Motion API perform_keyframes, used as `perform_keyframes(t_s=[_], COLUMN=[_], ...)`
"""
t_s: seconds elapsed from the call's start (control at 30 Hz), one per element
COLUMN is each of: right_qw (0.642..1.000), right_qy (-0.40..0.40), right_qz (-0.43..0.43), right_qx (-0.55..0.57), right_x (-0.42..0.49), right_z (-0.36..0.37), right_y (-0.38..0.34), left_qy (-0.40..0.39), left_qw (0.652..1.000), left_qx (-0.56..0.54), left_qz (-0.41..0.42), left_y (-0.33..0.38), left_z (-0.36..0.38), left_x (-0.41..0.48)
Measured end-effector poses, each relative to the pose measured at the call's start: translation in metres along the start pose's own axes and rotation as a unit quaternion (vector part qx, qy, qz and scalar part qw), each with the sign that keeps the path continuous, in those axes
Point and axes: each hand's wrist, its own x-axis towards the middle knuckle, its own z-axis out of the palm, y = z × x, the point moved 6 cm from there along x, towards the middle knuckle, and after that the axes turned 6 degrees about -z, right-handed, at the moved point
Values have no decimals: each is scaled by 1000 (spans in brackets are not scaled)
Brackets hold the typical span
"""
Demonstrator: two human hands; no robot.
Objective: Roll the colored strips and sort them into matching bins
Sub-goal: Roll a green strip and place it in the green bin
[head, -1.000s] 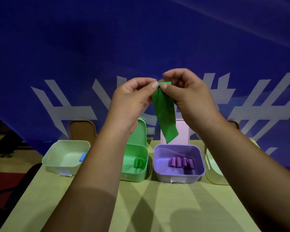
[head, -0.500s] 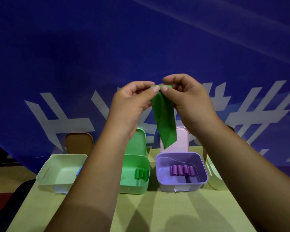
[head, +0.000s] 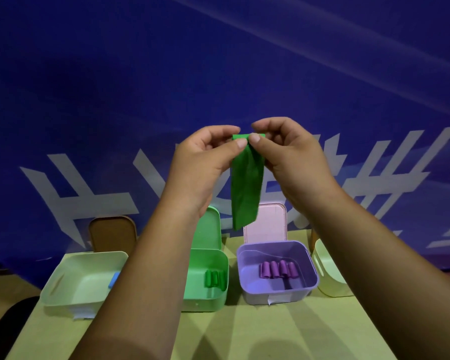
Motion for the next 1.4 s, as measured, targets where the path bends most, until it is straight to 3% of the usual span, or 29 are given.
perform_keyframes(t_s=[0.7, 1.07, 1.4], right_qw=[1000, 999, 1000], right_qy=[-4, 8, 9], right_qz=[2, 27, 7], right_qx=[29, 28, 25], right_x=[3, -3, -5], right_z=[14, 12, 8], right_y=[7, 11, 10], left_qy=[4, 26, 23], left_qw=[1000, 999, 999], left_qx=[0, 23, -18], left_qz=[-25, 8, -45], left_y=[-7, -4, -16], left_z=[-17, -16, -8], left_x=[7, 7, -1])
